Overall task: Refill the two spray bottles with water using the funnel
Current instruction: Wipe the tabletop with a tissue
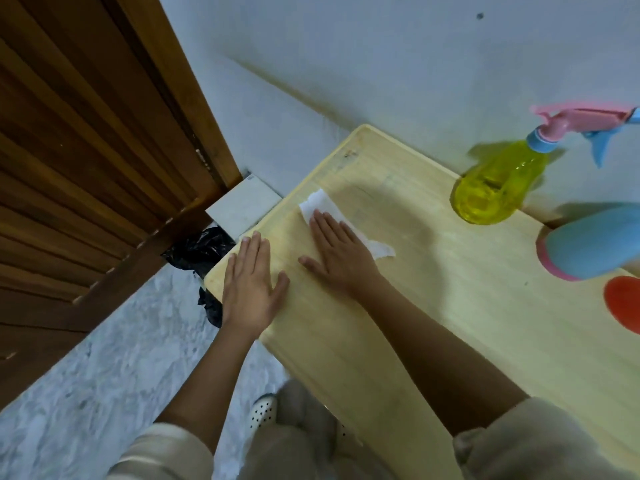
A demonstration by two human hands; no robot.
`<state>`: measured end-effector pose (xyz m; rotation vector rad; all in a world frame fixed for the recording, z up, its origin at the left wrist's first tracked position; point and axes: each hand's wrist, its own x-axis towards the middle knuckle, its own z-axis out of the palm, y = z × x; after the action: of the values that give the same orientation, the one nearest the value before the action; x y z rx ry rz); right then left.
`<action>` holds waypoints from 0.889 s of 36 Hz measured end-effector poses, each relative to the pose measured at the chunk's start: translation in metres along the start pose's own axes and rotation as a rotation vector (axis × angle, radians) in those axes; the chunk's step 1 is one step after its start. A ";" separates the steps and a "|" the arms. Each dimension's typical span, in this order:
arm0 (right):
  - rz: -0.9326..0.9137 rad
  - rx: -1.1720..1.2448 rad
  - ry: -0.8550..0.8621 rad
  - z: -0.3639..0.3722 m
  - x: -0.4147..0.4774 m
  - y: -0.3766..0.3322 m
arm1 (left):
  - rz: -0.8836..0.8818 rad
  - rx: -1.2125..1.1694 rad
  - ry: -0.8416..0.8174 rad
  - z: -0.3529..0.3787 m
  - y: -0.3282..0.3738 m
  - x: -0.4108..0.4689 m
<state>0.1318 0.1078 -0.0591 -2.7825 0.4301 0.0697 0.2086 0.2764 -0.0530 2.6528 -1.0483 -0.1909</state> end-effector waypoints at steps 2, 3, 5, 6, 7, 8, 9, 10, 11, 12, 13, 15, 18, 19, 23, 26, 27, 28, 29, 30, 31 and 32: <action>0.034 0.006 0.007 0.003 -0.009 -0.001 | 0.031 0.027 -0.039 -0.001 -0.002 0.010; 0.055 0.014 0.010 0.001 -0.012 -0.002 | 0.050 0.033 -0.054 -0.001 -0.003 0.015; 0.098 0.032 0.037 -0.004 -0.018 -0.005 | 0.119 0.013 -0.076 -0.001 -0.006 0.025; 0.113 0.040 0.036 -0.005 -0.022 -0.007 | 0.160 0.000 -0.088 0.000 -0.008 0.029; 0.136 0.048 0.025 -0.005 -0.026 -0.008 | 0.202 -0.008 -0.097 0.002 -0.009 0.032; 0.171 0.053 0.023 -0.004 -0.030 -0.009 | 0.241 -0.018 -0.106 0.003 -0.010 0.035; 0.215 0.055 0.045 -0.003 -0.034 -0.011 | 0.274 -0.032 -0.111 0.005 -0.009 0.037; 0.263 0.061 0.062 -0.001 -0.038 -0.013 | 0.296 -0.047 -0.114 0.005 -0.008 0.038; 0.312 0.058 0.077 0.000 -0.042 -0.015 | 0.312 -0.058 -0.115 0.005 -0.007 0.039; 0.357 0.052 0.089 0.002 -0.046 -0.016 | 0.325 -0.066 -0.114 0.005 -0.007 0.039; 0.392 0.051 0.104 0.004 -0.051 -0.016 | 0.340 -0.068 -0.113 0.006 -0.007 0.039; 0.466 0.064 0.138 0.005 -0.062 -0.019 | 0.389 -0.075 -0.128 0.007 -0.009 0.039; 0.601 0.039 0.198 0.007 -0.081 -0.022 | 0.449 -0.096 -0.156 0.008 -0.011 0.040; 0.642 0.022 0.208 0.009 -0.089 -0.021 | 0.454 -0.097 -0.159 0.007 -0.011 0.040; 0.800 -0.003 0.240 0.013 -0.123 -0.010 | 0.467 -0.064 -0.179 0.006 -0.009 0.039; 0.890 -0.008 0.243 0.011 -0.148 -0.001 | 0.471 -0.031 -0.168 0.006 -0.008 0.039; 0.918 -0.008 0.248 0.011 -0.156 0.002 | 0.472 -0.028 -0.163 0.006 -0.007 0.038; 0.950 -0.001 0.255 0.009 -0.164 0.005 | 0.476 -0.029 -0.158 0.005 -0.006 0.038; 0.989 0.015 0.265 0.009 -0.173 0.009 | 0.487 -0.036 -0.156 0.005 -0.006 0.038; 1.035 0.036 0.280 0.008 -0.182 0.012 | 0.508 -0.046 -0.160 0.005 -0.005 0.038; 1.082 0.060 0.291 0.008 -0.193 0.016 | 0.537 -0.055 -0.167 0.005 -0.004 0.038; 1.125 0.076 0.300 0.007 -0.203 0.019 | 0.568 -0.062 -0.174 0.006 -0.004 0.039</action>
<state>-0.0676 0.1513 -0.0523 -2.1178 1.9327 -0.1081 0.2380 0.2510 -0.0601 2.2019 -1.7639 -0.3270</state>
